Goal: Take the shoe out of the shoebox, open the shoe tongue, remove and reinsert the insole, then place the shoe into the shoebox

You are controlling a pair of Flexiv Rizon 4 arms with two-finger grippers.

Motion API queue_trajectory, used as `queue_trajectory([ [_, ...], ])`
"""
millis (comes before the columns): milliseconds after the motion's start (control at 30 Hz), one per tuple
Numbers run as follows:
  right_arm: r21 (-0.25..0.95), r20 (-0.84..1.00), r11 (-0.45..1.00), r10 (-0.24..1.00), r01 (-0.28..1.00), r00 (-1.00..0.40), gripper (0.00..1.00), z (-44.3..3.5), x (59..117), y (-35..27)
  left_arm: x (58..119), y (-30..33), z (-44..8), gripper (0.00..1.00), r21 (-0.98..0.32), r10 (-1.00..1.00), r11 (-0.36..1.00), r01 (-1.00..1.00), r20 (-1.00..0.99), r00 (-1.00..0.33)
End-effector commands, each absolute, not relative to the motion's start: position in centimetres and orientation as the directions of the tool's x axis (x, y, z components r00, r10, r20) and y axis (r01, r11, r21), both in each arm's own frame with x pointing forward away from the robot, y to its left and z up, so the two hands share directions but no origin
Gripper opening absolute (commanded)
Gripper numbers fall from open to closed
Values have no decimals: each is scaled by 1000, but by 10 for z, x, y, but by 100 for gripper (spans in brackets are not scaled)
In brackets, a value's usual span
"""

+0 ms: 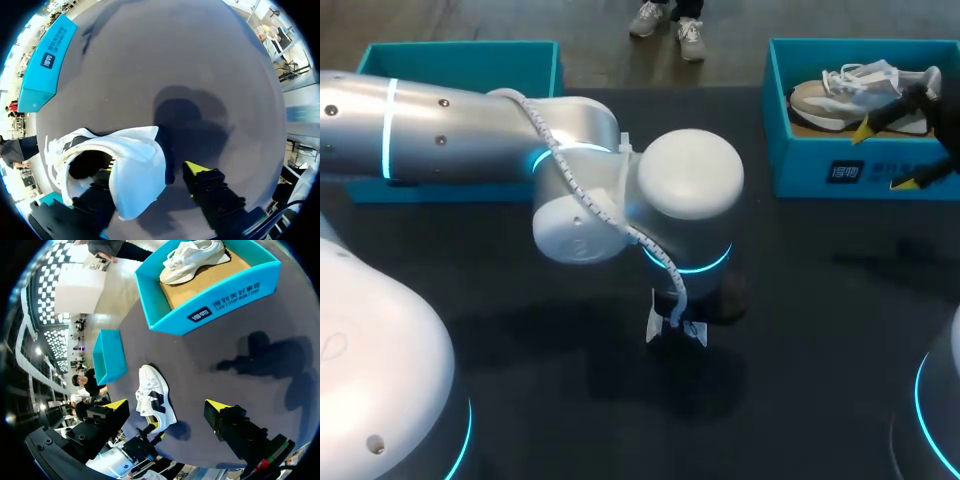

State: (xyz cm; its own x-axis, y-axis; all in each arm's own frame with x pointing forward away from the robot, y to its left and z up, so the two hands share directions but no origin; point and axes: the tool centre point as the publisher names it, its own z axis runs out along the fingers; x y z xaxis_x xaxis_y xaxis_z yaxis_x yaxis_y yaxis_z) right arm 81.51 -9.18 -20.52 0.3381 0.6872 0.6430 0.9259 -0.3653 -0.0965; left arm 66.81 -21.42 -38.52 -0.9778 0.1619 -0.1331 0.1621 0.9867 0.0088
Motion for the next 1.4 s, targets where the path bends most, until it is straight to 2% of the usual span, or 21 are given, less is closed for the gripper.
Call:
queue_trajectory([
  [33, -95, 641, -368, 688, 925, 340, 100, -205, 814, -91, 669, -217, -389, 42, 12, 155, 988, 155, -128, -980],
  [67, -95, 641, -368, 688, 925, 340, 100, -205, 814, -91, 668, -216, -390, 35, 13, 150, 989, 149, -128, -980],
  [133, -95, 641, -368, 688, 925, 340, 100, -205, 814, -91, 668, -216, -389, 29, 13, 150, 989, 149, -128, -980],
  [167, -95, 641, -368, 688, 925, 340, 100, -205, 814, -91, 667, -214, -389, 16, 13, 148, 989, 147, -128, -981],
  [233, -95, 641, -368, 688, 925, 340, 100, -205, 814, -91, 667, -214, -389, 9, 10, 146, 989, 146, -126, -981],
  [267, -95, 641, -368, 688, 925, 340, 100, -205, 814, -91, 666, -213, -389, 0, 7, 144, 990, 144, -124, -982],
  [767, -95, 641, -368, 688, 925, 340, 100, -205, 814, -91, 658, -206, -353, 0, -3, 118, 993, 119, -113, -987],
  [1400, -95, 641, -368, 688, 925, 340, 100, -205, 814, -91, 652, -184, -250, 0, -40, 30, 999, 31, -27, -999],
])
